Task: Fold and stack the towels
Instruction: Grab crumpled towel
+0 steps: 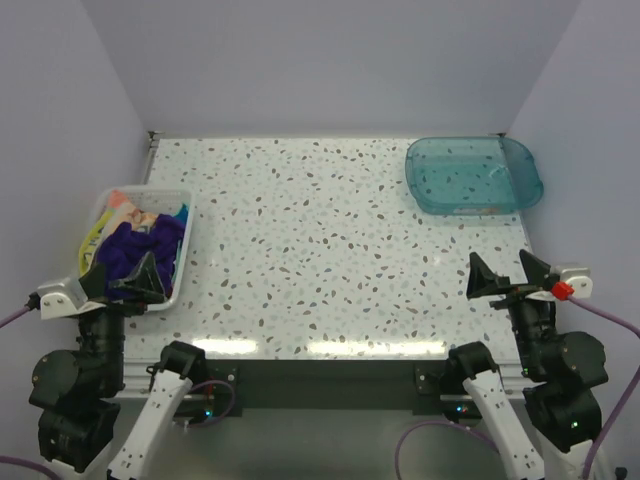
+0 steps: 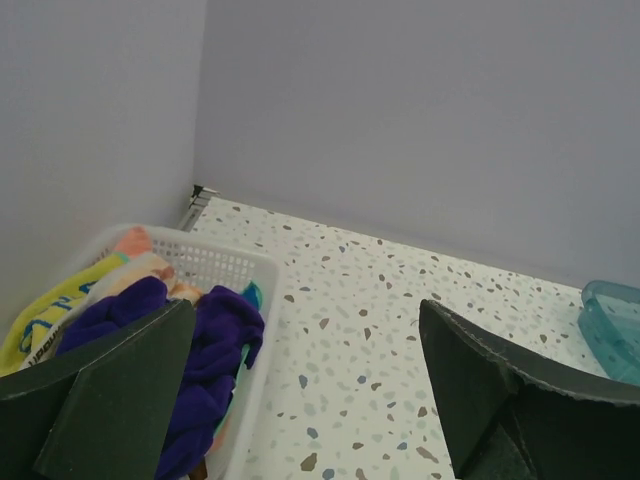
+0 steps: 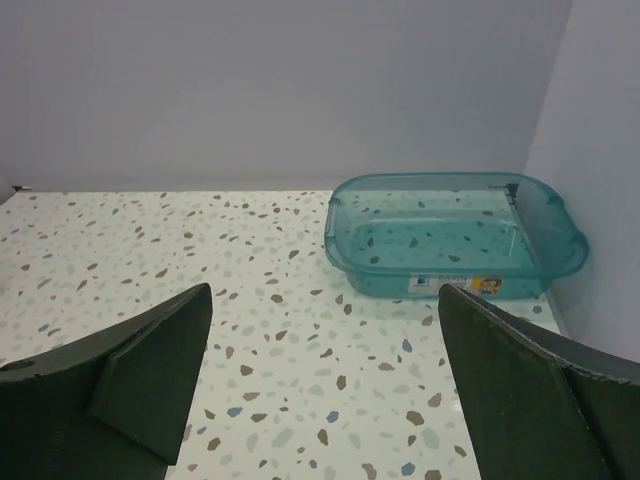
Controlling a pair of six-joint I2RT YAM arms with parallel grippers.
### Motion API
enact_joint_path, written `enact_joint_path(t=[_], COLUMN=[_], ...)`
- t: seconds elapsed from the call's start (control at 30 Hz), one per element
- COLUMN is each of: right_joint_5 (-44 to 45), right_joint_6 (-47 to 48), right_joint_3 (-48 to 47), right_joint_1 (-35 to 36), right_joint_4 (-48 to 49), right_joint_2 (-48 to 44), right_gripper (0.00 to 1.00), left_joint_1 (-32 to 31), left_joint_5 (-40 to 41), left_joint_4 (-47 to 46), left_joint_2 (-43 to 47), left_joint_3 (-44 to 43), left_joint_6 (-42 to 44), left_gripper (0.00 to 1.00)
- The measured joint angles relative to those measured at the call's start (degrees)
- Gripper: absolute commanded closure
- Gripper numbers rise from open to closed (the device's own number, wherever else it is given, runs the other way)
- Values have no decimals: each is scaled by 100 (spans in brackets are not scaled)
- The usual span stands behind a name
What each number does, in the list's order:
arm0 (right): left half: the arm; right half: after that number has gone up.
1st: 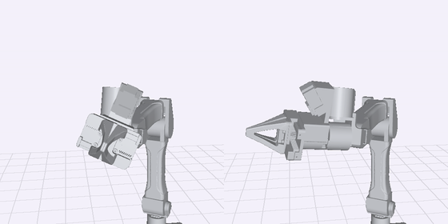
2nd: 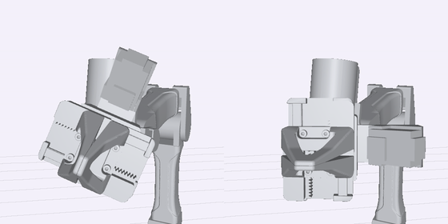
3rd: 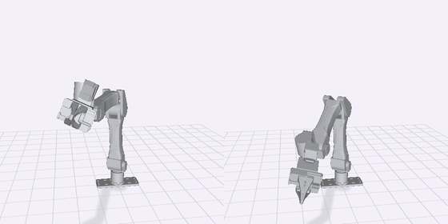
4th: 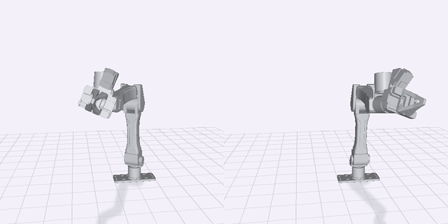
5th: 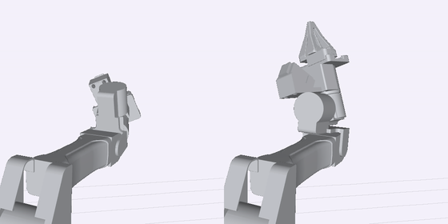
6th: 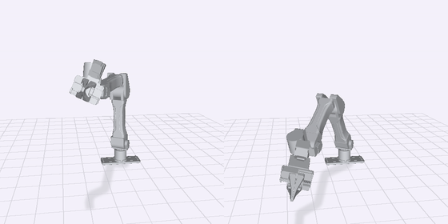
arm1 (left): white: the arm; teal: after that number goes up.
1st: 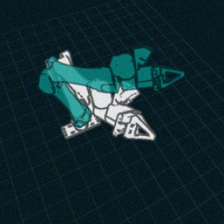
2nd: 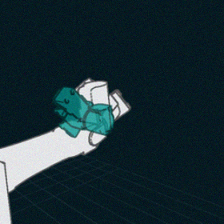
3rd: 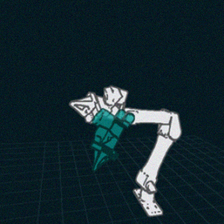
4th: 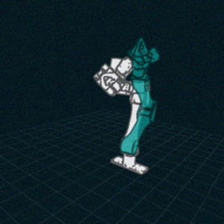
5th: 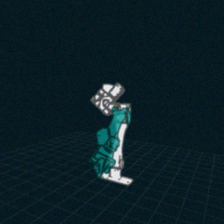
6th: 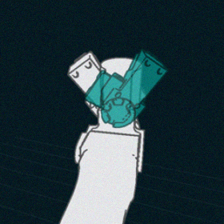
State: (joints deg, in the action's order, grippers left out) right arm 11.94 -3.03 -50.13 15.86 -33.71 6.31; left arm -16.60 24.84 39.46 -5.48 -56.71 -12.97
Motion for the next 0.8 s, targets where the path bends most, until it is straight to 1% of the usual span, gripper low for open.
enact_joint_path(t=[0.27,0.43,0.6,0.8], right_joint_5=[-120,-101,-76,-129], right_joint_6=[-116,-267,-345,-291], right_joint_3=[-42,-28,181,315], right_joint_1=[0,48,212,555], right_joint_4=[-7,-9,-7,-13], right_joint_2=[160,568,1075,1871], right_gripper=[1,1,1,1], left_joint_1=[0,0,-4,-4], left_joint_5=[136,323,656,916], left_joint_4=[-2,17,315,774], left_joint_2=[-68,-588,-1740,-3735], left_joint_3=[122,118,-4,-227], left_joint_6=[-55,-404,-1095,-1943], left_gripper=[0,0,0,0])
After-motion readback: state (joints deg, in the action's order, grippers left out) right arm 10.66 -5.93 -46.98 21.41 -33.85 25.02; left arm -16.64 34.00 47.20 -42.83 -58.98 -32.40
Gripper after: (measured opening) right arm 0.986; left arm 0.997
